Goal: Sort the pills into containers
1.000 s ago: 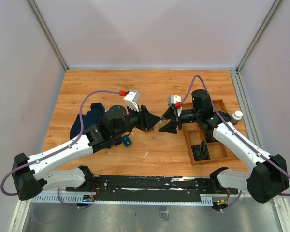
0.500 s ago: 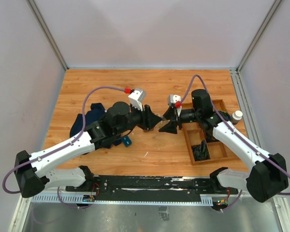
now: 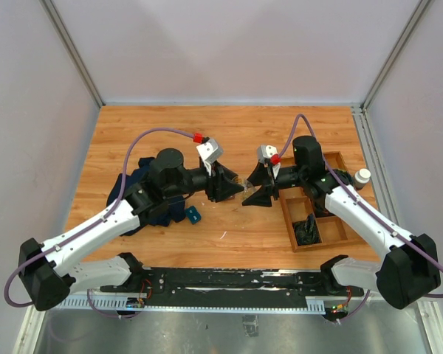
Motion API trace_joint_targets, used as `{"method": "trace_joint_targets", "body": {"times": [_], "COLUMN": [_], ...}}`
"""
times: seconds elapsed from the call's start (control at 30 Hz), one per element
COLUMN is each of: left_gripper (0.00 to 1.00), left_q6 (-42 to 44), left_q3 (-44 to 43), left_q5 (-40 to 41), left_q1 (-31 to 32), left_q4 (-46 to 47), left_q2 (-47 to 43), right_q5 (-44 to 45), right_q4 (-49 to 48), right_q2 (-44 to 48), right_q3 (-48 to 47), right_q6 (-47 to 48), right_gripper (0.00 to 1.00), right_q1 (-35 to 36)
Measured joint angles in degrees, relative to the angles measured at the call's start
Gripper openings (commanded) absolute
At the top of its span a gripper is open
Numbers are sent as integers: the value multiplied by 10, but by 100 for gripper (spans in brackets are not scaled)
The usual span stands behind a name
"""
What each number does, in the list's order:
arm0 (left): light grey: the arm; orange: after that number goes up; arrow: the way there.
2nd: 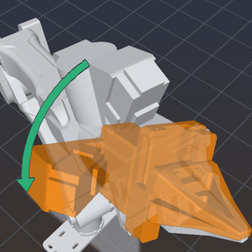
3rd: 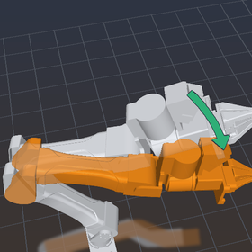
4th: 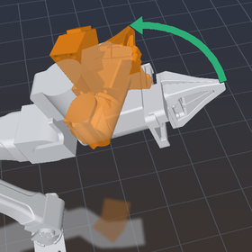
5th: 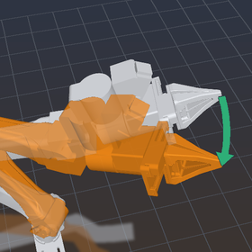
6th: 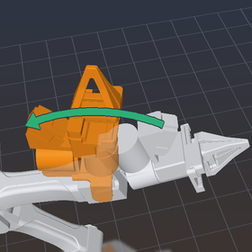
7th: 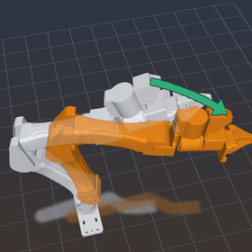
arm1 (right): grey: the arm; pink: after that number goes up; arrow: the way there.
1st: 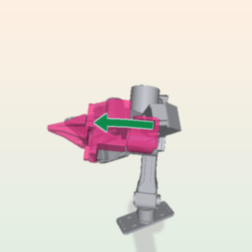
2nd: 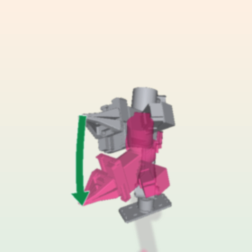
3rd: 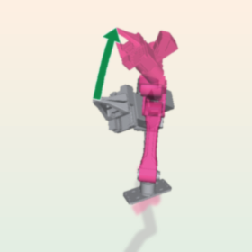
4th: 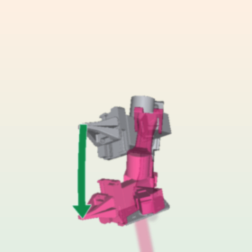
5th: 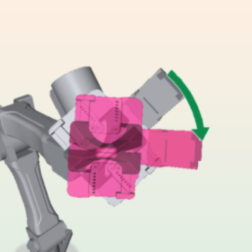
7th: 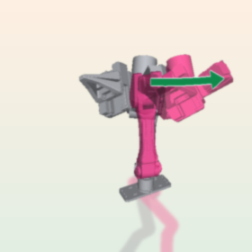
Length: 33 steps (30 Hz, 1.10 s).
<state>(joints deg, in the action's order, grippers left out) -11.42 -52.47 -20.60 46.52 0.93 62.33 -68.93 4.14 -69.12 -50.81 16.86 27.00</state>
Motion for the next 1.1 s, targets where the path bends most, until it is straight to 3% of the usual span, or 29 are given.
{"method": "trace_joint_targets", "body": {"times": [0.1,0.33,0.43,0.8,0.93,1.03,1.1], "left_gripper": [21,66,78,85,99,98,91], "left_q6": [34,42,30,2,-29,-73,-105], "left_q3": [-1,-5,-2,24,74,120,140], "left_q5": [-26,-35,-15,17,19,33,47], "left_q1": [-7,-11,-11,-11,-11,-11,-11], "left_q4": [1,5,2,-3,9,31,54], "left_q2": [2,5,-2,-89,-137,-186,-207], "right_q5": [-4,-5,-16,-35,-35,-26,-17], "right_q4": [0,-1,-10,-22,-22,-22,-21], "right_q2": [0,0,2,11,11,11,10], "right_q3": [0,1,1,1,1,1,1], "right_q6": [0,2,2,7,13,15,16], "right_gripper": [1,1,1,1,1,1,1], "right_q1": [0,0,0,0,0,0,0]}}
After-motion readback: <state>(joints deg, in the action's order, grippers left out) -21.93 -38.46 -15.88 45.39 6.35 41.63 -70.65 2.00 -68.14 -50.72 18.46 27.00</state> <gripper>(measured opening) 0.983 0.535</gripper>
